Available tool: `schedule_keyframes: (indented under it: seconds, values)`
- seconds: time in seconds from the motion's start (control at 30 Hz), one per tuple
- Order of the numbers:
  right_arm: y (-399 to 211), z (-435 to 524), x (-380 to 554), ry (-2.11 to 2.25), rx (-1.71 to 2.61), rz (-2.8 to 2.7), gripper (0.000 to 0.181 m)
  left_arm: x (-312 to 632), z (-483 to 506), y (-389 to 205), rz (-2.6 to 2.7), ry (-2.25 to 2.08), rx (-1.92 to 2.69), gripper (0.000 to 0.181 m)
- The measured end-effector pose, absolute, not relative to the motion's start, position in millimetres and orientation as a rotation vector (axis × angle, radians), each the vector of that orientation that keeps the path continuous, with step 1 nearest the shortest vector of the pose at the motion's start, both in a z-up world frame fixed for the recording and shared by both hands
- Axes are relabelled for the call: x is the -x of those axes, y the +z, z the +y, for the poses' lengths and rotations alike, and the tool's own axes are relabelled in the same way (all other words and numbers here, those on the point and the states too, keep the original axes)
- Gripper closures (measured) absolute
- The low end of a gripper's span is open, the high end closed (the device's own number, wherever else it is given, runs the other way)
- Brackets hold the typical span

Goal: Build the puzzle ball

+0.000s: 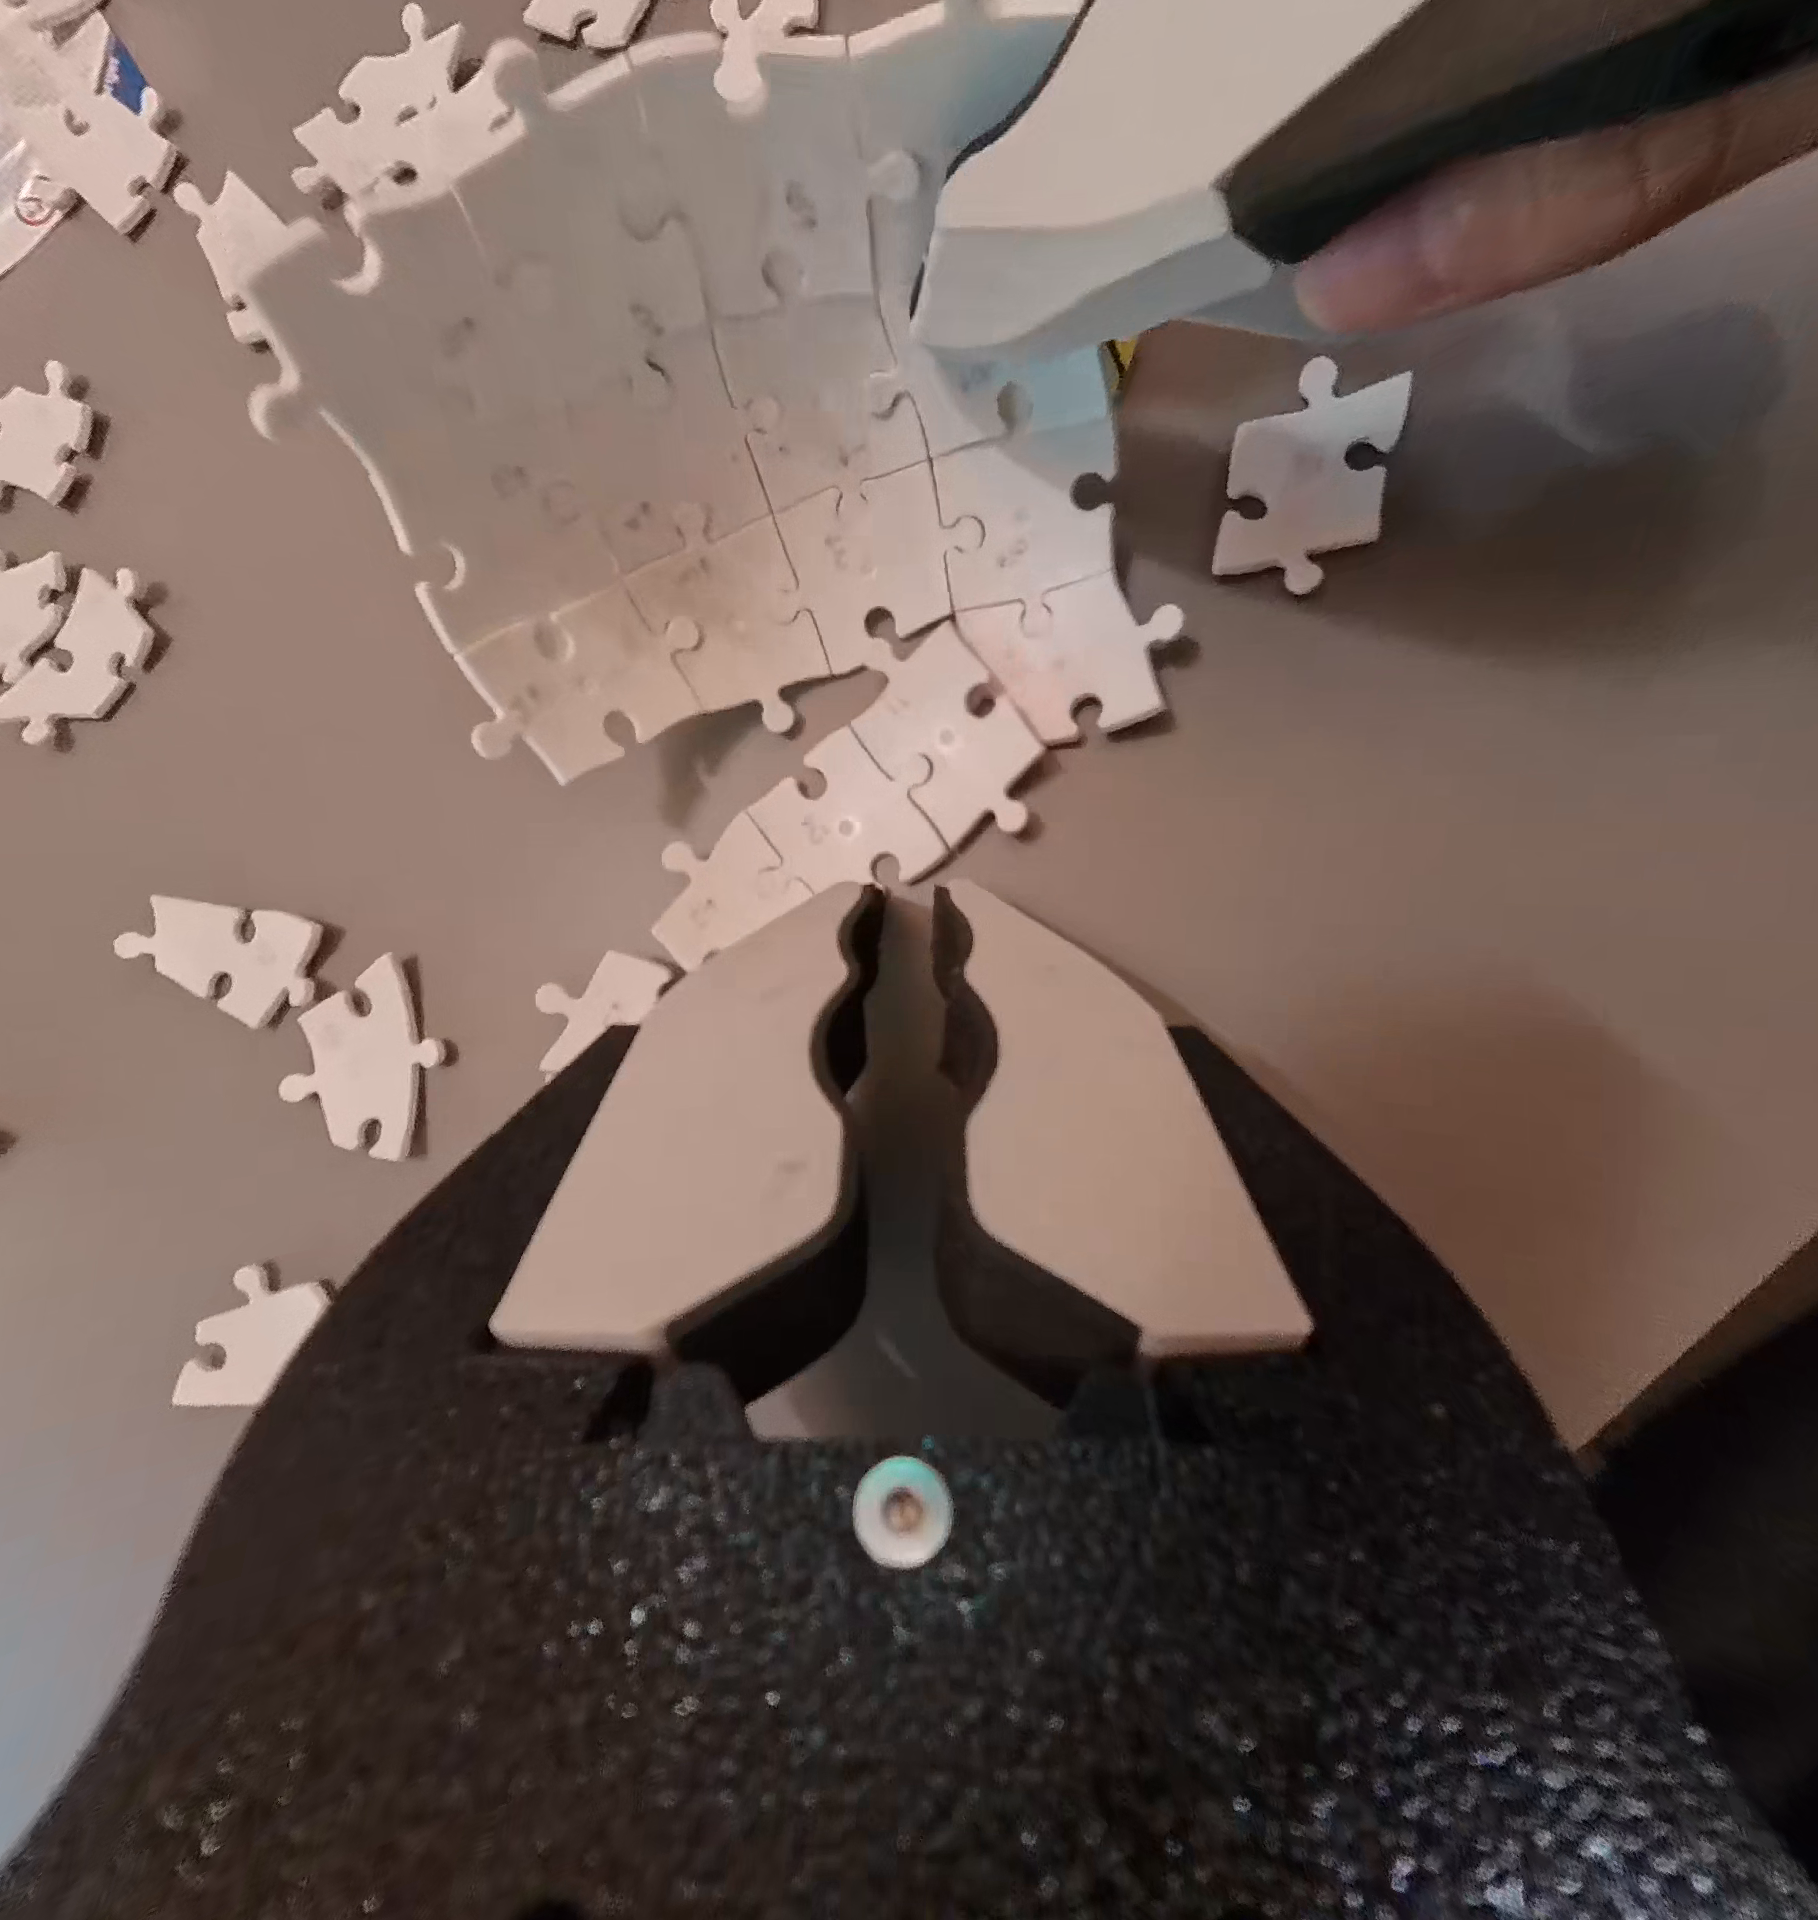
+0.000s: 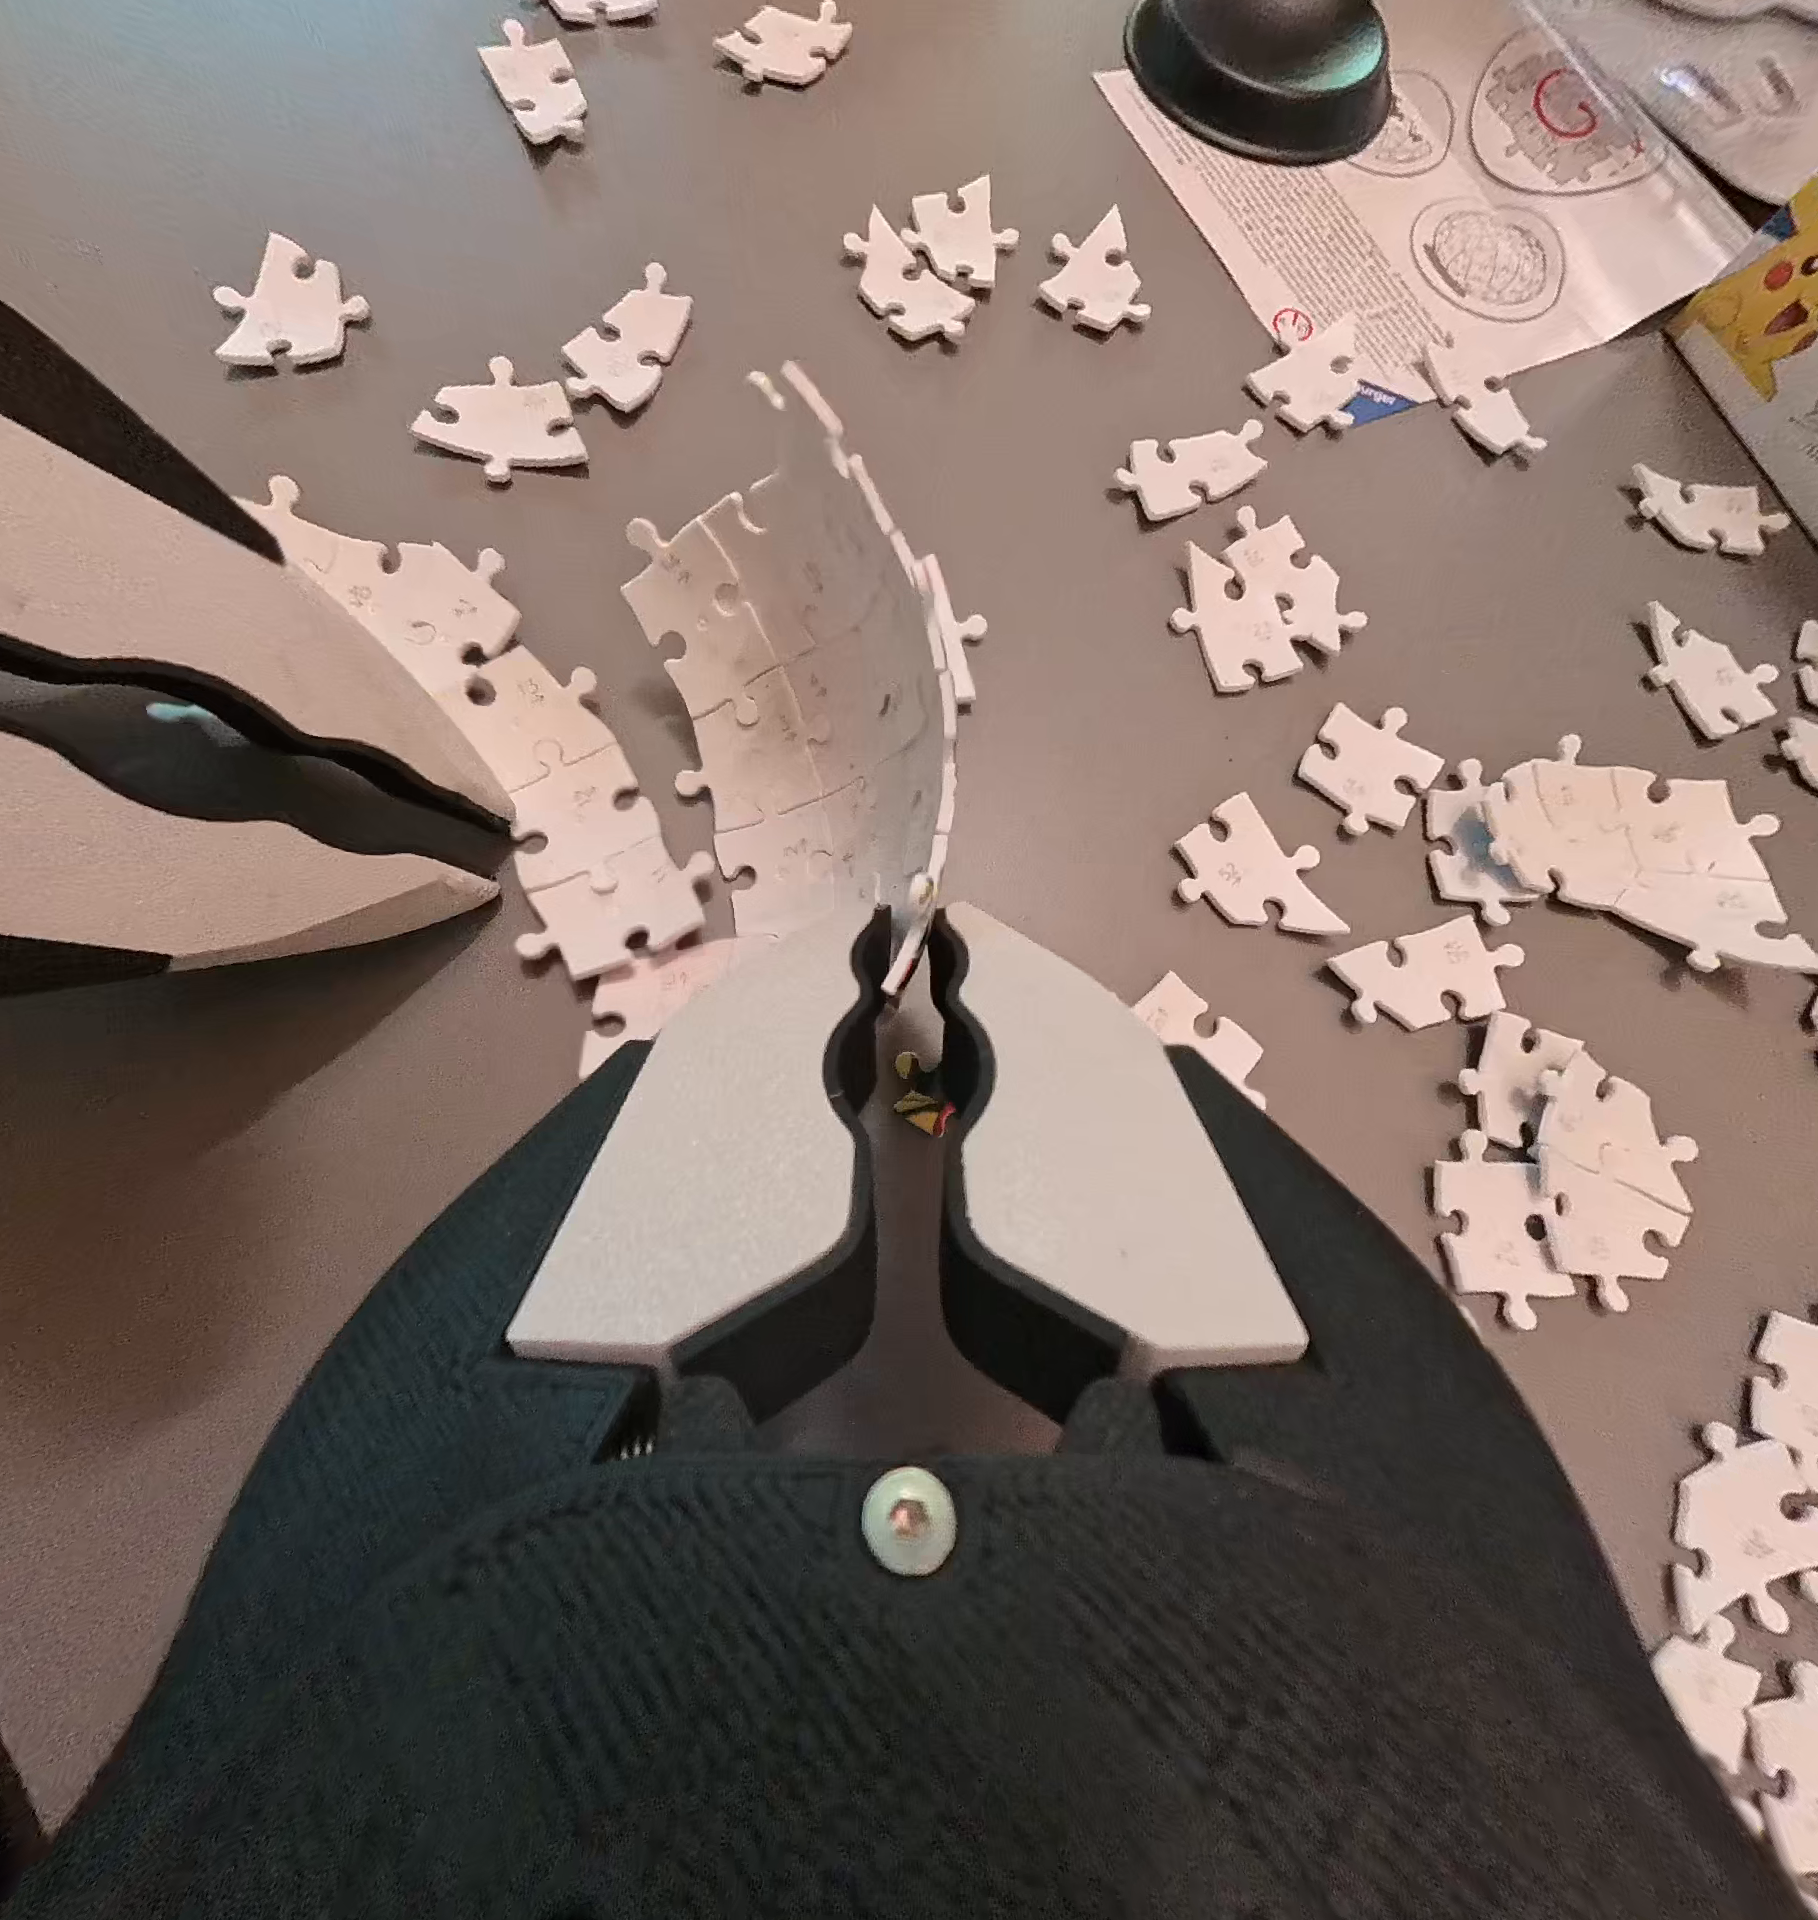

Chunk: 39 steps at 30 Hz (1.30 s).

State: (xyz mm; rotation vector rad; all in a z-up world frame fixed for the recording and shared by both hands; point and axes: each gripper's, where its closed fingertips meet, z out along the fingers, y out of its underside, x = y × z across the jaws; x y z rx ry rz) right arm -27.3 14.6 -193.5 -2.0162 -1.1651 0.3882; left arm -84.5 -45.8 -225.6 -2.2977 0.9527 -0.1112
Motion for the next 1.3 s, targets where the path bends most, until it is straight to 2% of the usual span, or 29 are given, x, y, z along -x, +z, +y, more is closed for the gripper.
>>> schedule_keyframes:
  seconds: [0.53,0.87,1.3]
  values:
    - [-190.8,12.5,31.4,0.330,1.954,-1.240,0.174,87.2,-38.9,-224.8,0.962,-0.081,2.269,0.170]
    - [-191.9,12.8,29.1,0.335,1.953,-1.248,0.174,93.4,-30.7,-224.0,0.907,-0.048,2.284,0.161]
    - [-192.9,15.7,25.6,0.352,1.981,-1.205,0.174,101.0,-25.8,-224.0,0.863,0.003,2.294,0.165]
